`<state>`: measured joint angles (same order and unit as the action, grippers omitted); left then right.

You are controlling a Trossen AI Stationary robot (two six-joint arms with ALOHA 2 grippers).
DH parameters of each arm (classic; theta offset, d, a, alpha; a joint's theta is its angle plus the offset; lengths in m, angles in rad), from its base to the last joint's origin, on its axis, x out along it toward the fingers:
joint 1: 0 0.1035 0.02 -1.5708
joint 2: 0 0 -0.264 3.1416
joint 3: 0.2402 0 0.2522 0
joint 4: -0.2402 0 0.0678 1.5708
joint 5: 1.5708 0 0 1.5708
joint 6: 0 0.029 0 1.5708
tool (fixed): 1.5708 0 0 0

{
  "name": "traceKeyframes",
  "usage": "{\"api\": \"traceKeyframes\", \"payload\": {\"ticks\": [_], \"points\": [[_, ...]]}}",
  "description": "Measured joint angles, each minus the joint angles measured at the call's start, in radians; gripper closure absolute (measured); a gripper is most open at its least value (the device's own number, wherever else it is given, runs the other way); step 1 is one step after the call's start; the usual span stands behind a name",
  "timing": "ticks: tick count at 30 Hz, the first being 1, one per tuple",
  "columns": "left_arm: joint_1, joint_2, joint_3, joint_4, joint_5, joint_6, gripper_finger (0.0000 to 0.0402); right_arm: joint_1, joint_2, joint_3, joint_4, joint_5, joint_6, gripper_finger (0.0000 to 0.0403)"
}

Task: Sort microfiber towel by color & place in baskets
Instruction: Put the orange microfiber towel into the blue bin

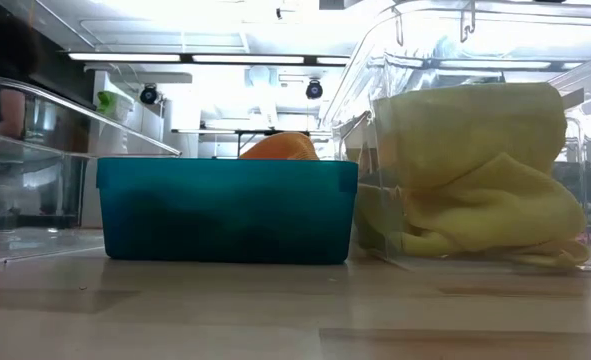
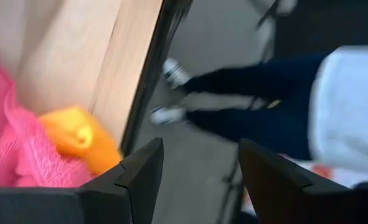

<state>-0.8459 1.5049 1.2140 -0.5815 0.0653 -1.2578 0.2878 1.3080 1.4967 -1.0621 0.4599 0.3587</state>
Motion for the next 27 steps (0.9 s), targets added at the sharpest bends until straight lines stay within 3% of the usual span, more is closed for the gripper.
{"api": "traceKeyframes", "payload": {"ticks": [11,19,24,27], "points": [[-0.093,0.233,0.0,-0.023,-0.014,0.307,0.0204,0.001,0.0,0.0,0.116,-0.004,0.241,0.0128],[-0.136,0.248,-0.001,-0.212,-0.226,0.344,0.0204,0.001,0.015,0.0,0.154,-0.005,0.385,0.0128],[-0.137,0.25,-0.001,-0.135,-0.248,0.554,0.0204,0.001,0.039,-0.001,0.154,-0.01,0.393,0.0128],[-0.134,0.257,-0.001,-0.117,-0.311,0.684,0.0204,0.001,0.054,-0.001,0.154,-0.024,0.381,0.0128]]}}
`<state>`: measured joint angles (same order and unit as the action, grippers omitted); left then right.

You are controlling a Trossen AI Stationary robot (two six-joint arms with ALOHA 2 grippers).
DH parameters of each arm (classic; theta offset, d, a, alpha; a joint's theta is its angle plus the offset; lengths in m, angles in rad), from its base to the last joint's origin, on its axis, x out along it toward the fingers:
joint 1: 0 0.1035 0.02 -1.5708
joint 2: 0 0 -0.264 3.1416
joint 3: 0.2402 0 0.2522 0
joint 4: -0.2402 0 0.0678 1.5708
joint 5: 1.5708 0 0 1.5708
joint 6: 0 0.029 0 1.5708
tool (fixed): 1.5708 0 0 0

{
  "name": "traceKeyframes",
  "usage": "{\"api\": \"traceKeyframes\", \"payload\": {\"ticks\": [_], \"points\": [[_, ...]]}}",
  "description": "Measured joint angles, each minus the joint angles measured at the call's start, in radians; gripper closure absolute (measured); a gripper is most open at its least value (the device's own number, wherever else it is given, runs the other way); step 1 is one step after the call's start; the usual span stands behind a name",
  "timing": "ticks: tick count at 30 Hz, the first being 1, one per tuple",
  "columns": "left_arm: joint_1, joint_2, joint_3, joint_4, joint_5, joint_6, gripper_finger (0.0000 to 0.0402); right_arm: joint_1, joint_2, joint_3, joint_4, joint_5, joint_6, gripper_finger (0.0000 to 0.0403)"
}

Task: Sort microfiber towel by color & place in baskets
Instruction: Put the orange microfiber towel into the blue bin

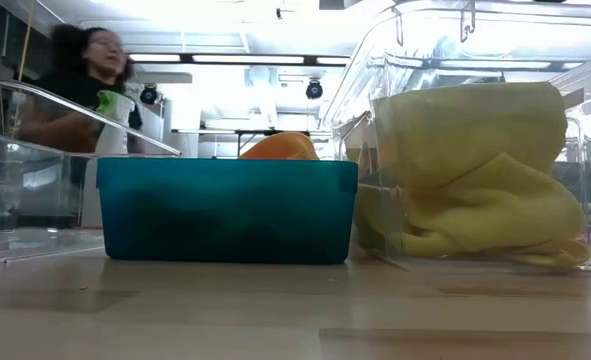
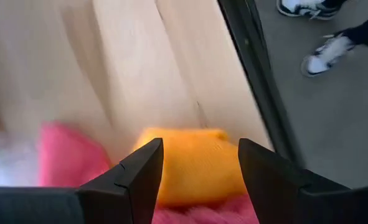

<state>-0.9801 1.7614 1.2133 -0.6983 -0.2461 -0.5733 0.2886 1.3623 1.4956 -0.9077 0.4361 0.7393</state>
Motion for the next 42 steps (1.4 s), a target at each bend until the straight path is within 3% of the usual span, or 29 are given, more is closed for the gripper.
{"api": "traceKeyframes", "payload": {"ticks": [5,15,18,23,27,29,32,35,39,42], "points": [[0.016,0.044,0.0,-0.009,-0.018,0.124,0.0204,0.0,0.016,0.0,0.0,-0.027,-0.037,0.0128],[0.041,0.154,0.003,-0.051,0.136,0.162,0.0208,0.0,0.019,0.0,0.0,-0.062,-0.078,0.0128],[0.056,0.151,0.006,-0.05,0.161,0.132,0.0247,0.0,0.019,0.0,0.0,-0.062,-0.105,0.0128],[0.101,0.109,0.049,-0.058,0.159,0.07,0.0382,0.0,0.019,0.0,0.0,-0.062,-0.134,0.0128],[0.119,0.057,0.116,-0.077,0.148,0.097,0.0394,0.0,0.019,0.0,0.0,-0.061,-0.138,0.0128],[0.134,0.014,0.167,-0.1,0.111,0.16,0.0397,0.0,0.019,0.0,0.0,-0.059,-0.138,0.0128],[0.171,-0.064,0.234,-0.101,-0.05,0.208,0.0396,0.0,0.019,0.0,0.0,-0.059,-0.138,0.0128],[0.203,-0.139,0.266,-0.103,-0.178,0.162,0.0399,0.0,0.019,0.0,0.0,-0.06,-0.137,0.0128],[0.204,-0.24,0.269,-0.083,-0.267,0.079,0.04,0.0,0.019,0.0,0.0,-0.071,-0.137,0.0128],[0.182,-0.278,0.268,-0.049,-0.373,0.096,0.0401,0.0,0.019,0.0,0.0,-0.071,-0.137,0.0128]]}}
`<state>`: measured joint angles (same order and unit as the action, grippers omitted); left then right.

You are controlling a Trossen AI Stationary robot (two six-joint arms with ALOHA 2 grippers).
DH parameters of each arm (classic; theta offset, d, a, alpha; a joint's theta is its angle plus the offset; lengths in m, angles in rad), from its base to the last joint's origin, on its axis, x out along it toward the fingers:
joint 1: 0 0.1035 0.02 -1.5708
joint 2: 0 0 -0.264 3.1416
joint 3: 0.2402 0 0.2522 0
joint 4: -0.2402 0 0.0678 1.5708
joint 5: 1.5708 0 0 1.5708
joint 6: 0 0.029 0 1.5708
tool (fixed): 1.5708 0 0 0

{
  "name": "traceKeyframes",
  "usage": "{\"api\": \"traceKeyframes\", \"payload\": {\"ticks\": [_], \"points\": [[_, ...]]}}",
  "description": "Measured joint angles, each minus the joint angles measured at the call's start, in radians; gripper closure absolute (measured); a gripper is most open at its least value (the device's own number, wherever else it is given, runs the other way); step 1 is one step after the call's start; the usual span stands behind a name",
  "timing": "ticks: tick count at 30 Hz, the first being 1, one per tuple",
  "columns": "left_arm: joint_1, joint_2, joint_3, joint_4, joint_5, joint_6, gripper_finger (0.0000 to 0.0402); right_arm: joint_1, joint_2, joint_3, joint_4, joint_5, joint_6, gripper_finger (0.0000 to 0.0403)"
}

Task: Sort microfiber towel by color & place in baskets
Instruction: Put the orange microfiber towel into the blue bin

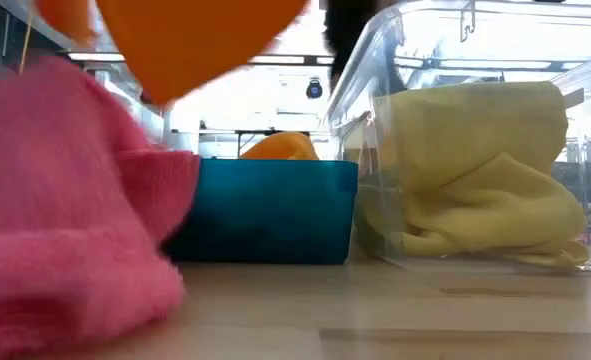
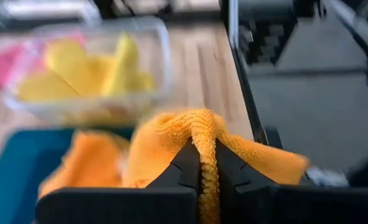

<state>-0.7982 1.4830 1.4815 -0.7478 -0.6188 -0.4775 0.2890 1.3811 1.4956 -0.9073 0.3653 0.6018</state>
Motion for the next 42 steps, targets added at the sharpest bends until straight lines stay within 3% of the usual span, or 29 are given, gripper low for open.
{"api": "traceKeyframes", "payload": {"ticks": [4,9,12,14,24,28,30,35,42], "points": [[-0.014,-0.043,0.0,0.113,-0.166,0.051,0.0401,0.0,0.0,0.0,0.007,0.0,0.0,0.0128],[-0.005,-0.037,0.0,0.32,-0.218,0.241,0.0401,0.0,0.0,0.0,0.016,0.001,0.0,0.0128],[0.045,-0.034,-0.006,0.35,-0.316,0.352,0.0401,0.0,0.0,0.0,0.02,0.004,-0.009,0.0128],[0.109,-0.034,-0.041,0.351,-0.325,0.372,0.0401,0.0,0.0,0.0,0.036,0.004,-0.022,0.0128],[0.358,-0.048,-0.297,0.389,-0.212,0.319,0.0401,0.0,-0.001,0.041,0.038,0.001,-0.027,0.0128],[0.444,-0.036,-0.368,0.481,-0.004,0.354,0.0401,0.0,-0.001,0.042,0.035,0.001,-0.034,0.0128],[0.48,-0.01,-0.403,0.468,0.051,0.356,0.0401,0.0,-0.001,0.042,0.034,0.001,-0.034,0.0128],[0.545,0.024,-0.414,0.313,0.048,0.289,0.0401,0.0,-0.001,0.042,0.034,0.002,-0.026,0.0128],[0.612,0.059,-0.412,0.475,0.168,0.311,0.0401,0.0,-0.001,0.042,0.036,0.031,-0.032,0.0128]]}}
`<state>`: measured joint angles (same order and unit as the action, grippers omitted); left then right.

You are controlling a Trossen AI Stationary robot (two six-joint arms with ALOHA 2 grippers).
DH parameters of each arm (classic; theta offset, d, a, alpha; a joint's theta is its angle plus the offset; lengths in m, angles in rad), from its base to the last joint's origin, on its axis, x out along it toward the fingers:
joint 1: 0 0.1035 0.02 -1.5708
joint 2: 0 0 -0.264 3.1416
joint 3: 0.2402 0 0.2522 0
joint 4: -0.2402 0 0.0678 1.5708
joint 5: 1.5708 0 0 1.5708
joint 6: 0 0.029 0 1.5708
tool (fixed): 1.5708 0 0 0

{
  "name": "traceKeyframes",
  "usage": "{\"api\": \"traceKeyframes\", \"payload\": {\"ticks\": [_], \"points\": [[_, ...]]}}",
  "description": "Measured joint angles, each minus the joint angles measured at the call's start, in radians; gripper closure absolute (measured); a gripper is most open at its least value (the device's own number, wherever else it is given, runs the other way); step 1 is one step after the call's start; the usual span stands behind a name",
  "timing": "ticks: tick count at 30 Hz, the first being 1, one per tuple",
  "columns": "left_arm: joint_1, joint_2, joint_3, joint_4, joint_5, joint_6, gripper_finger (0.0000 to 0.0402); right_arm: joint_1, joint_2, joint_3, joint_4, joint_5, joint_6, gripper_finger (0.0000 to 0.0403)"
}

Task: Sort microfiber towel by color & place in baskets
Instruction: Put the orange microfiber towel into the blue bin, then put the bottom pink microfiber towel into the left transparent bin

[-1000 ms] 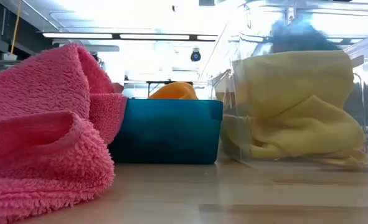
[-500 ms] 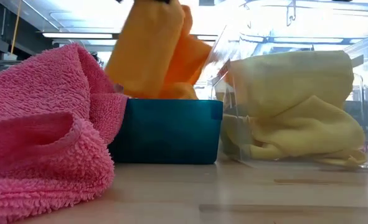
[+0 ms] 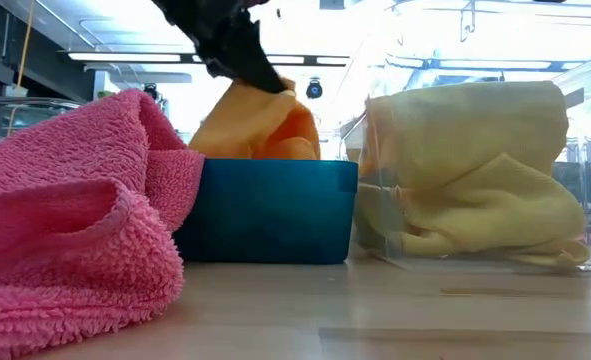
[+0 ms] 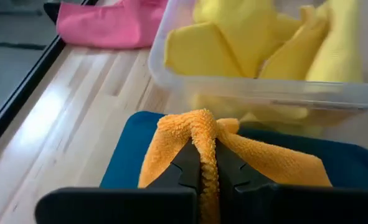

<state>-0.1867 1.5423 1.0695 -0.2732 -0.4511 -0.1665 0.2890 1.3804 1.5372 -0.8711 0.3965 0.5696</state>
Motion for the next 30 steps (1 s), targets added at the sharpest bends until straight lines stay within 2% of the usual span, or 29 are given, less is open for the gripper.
{"api": "traceKeyframes", "payload": {"ticks": [4,7,11,16,20,25,30], "points": [[0.018,0.031,-0.004,-0.059,0.008,-0.036,0.0393,0.0,0.0,0.0,0.002,0.003,0.002,0.0128],[0.022,0.024,-0.001,-0.066,0.045,-0.042,0.0371,0.0,0.0,0.0,0.002,0.003,0.005,0.0128],[0.023,0.024,0.028,-0.117,0.129,-0.063,0.0316,0.0,0.0,0.0,0.004,0.005,0.006,0.0128],[0.003,0.023,0.121,-0.287,0.154,-0.109,0.0236,0.0,0.0,0.0,0.002,0.006,0.005,0.0128],[-0.022,0.006,0.221,-0.381,0.161,-0.18,0.019,0.0,0.0,0.0,0.001,0.007,0.005,0.0128],[-0.113,-0.018,0.275,-0.405,0.232,-0.402,0.0175,0.0,0.0,0.0,-0.006,0.013,-0.001,0.0128],[-0.356,-0.017,0.205,-0.427,0.163,-0.744,0.0178,0.0,0.0,0.0,-0.01,0.019,-0.002,0.0128]]}}
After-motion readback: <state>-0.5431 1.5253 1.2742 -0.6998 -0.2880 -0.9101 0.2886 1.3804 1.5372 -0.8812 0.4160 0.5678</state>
